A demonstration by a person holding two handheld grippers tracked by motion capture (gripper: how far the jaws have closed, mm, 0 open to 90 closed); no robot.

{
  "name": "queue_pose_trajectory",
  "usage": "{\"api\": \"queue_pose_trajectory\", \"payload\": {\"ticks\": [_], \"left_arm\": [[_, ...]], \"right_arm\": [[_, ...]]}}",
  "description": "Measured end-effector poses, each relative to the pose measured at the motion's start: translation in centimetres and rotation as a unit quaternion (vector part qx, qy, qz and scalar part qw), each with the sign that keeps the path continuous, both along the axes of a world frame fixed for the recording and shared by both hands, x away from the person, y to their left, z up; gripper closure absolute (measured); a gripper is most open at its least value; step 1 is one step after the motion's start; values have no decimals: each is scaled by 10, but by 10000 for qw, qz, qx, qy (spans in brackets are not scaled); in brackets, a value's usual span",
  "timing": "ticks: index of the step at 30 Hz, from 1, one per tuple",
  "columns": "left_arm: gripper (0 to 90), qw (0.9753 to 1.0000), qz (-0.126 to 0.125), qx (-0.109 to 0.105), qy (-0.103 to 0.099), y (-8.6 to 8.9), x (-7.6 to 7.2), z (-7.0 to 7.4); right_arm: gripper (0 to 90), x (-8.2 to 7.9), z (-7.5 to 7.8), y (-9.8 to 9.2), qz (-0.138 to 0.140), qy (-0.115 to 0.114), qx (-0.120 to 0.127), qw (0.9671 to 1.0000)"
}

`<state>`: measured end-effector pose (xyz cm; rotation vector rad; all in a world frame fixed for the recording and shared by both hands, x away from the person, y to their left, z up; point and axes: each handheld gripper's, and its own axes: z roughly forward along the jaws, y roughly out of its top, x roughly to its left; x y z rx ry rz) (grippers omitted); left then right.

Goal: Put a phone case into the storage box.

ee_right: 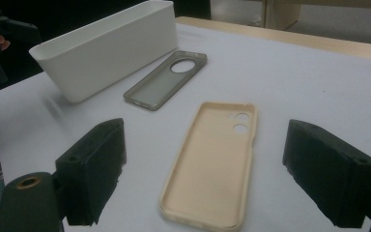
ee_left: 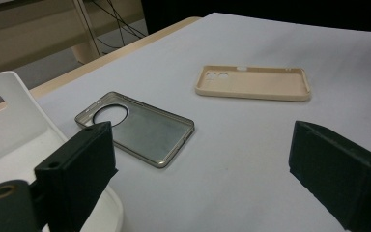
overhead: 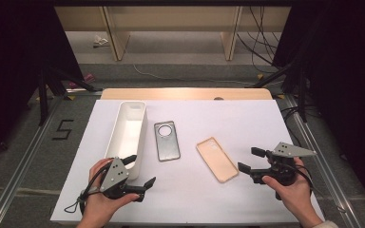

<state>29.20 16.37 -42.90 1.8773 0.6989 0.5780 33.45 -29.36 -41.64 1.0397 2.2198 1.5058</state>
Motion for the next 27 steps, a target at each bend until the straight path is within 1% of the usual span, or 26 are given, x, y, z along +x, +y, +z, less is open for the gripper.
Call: {"api": "queue_pose_trajectory", "payload": {"ticks": [3, 4, 6, 8, 9, 10, 11, 13, 16, 17, 18, 19, 22, 23, 27], "left_arm": [[115, 10000, 23, 0, -5, 0, 0, 0], [136, 10000, 62, -15, -2, -1, 0, 1], [144, 10000, 74, -18, -11, -1, 0, 1], [161, 9999, 115, -41, -14, -2, 0, 3], [184, 9999, 117, -51, -23, -3, 1, 5], [221, 9999, 109, -52, -15, -5, 1, 6], [255, 9999, 105, -11, 6, -8, 2, 9], [341, 9999, 78, 106, 40, -14, 6, 13], [521, 9997, 23, 224, 105, -25, 17, 18], [635, 9995, -8, 282, 135, -29, 21, 20], [673, 9993, -16, 330, 179, -33, 24, 21], [673, 9989, -18, 418, 224, -38, 29, 22], [800, 9976, -43, 577, 384, -56, 44, 23], [858, 9970, -59, 631, 435, -61, 48, 24], [893, 9941, -7, 872, 646, -84, 66, 23]], "right_arm": [[163, 0, 0, -1, -5, -9, 15, 10000], [164, 0, 0, -1, -10, -9, 30, 10000], [164, 0, 1, -1, -14, -14, 40, 10000], [163, 0, 1, -2, -28, -41, 50, 10000], [163, 0, 2, -2, -44, -48, 48, 10000], [164, 0, 2, -3, -59, -44, 63, 10000], [163, 0, 2, -3, -65, -51, 76, 9999], [165, 1, 2, -2, -89, -56, 22, 9999], [164, 1, 2, -2, -87, -57, -23, 9999], [164, 2, 2, -2, -81, -65, -26, 9999], [164, 3, 2, -2, -72, -68, -37, 9999], [164, 3, 2, -2, -72, -68, -37, 9999], [166, 6, 0, -2, -50, -58, -78, 9999], [166, 7, -2, -2, -34, -38, -124, 9999], [167, 8, -2, -1, -3, -43, -162, 9999]]}}
